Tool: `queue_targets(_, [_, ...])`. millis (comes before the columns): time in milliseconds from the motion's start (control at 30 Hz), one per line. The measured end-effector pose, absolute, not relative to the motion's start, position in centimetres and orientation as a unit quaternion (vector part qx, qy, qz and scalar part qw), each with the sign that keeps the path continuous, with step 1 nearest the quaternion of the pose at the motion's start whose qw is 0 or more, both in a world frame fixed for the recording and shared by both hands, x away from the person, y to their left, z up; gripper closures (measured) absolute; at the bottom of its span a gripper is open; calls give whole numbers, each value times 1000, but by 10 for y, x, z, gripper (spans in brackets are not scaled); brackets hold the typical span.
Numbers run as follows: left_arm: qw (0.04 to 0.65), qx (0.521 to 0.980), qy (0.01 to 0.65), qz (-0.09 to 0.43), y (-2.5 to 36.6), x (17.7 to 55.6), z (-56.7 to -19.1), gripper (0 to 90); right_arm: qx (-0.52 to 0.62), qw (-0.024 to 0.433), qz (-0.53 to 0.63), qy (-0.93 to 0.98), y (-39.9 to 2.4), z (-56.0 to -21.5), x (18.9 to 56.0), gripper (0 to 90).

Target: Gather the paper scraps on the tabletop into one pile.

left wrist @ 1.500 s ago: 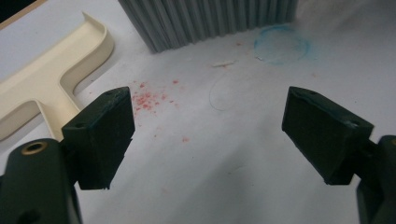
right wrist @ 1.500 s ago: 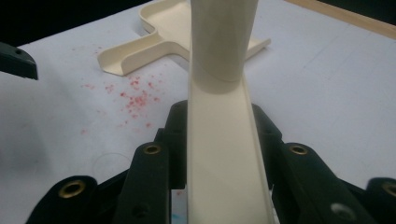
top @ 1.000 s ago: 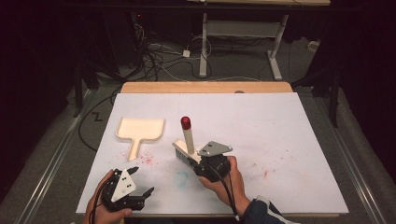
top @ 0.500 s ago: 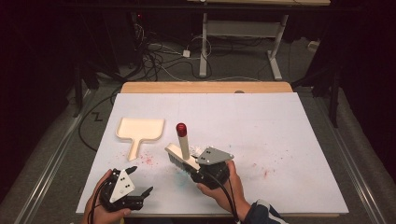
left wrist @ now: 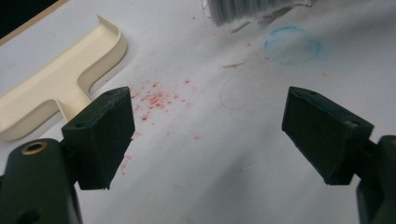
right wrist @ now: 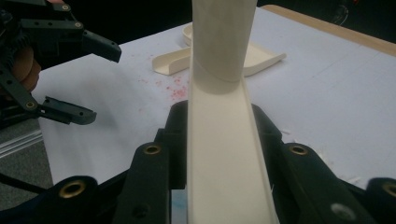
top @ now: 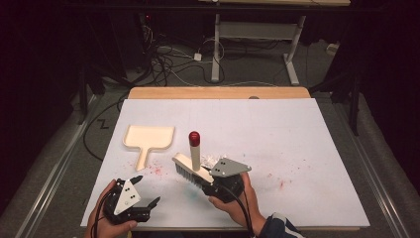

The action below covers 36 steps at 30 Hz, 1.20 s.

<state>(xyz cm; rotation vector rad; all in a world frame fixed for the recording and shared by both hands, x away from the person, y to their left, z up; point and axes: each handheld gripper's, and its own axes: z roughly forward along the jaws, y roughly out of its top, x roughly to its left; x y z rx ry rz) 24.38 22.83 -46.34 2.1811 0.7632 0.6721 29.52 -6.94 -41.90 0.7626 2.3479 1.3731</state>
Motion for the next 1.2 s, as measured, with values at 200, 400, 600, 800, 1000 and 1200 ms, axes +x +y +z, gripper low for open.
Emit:
queue_targets(200, [360, 845, 297, 259, 229, 244, -463, 164, 265, 148, 484, 821, -67, -420, 294, 679])
queue_targets(400, [360, 846, 296, 258, 228, 245, -464, 164, 263, 122, 476, 831, -55, -433, 293, 679])
queue_targets(600, [360, 847, 295, 255, 227, 245, -464, 164, 280, 135, 449, 838, -49, -443, 296, 679])
queue_targets(800, [359, 851, 291, 250, 225, 245, -465, 164, 311, 155, 432, 832, -76, -434, 298, 679])
queue_targets(1000, [356, 855, 284, 247, 221, 246, -466, 164, 320, 159, 446, 821, -102, -422, 296, 678])
queue_targets(1200, [354, 859, 280, 243, 220, 246, -467, 164, 311, 166, 469, 810, -123, -404, 293, 678])
